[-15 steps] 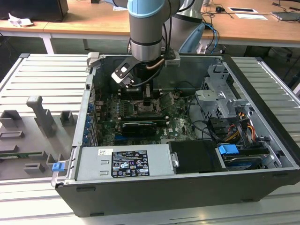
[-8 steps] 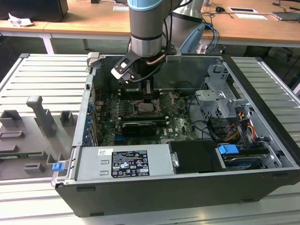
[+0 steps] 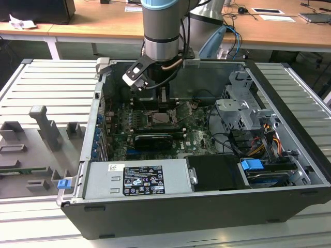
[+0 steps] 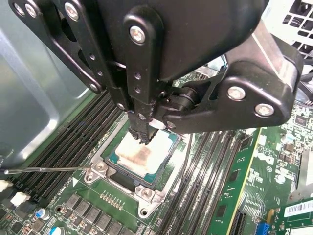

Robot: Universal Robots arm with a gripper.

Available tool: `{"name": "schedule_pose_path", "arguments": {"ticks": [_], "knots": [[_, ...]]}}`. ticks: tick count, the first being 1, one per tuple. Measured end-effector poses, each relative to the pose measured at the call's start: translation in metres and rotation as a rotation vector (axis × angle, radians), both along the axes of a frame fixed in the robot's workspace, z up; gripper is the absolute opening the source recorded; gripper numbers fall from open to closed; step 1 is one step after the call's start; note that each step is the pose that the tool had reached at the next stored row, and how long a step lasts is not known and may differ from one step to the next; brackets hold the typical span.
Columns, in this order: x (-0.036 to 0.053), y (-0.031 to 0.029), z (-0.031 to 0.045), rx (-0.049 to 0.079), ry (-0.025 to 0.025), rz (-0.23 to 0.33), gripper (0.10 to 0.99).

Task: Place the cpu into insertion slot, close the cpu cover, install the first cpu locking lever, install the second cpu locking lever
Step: 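Close the cpu cover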

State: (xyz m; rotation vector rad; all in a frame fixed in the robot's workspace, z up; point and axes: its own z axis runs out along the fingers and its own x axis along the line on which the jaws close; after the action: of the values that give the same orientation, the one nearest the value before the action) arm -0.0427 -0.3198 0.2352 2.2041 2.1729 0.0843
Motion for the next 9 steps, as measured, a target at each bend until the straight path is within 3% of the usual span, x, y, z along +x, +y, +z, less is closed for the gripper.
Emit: {"name": "schedule_pose_path", "arguments": {"ticks": [9], "knots": [[0.0000, 0.0000, 0.0033, 0.000, -0.0001, 0.000, 0.106]]}}
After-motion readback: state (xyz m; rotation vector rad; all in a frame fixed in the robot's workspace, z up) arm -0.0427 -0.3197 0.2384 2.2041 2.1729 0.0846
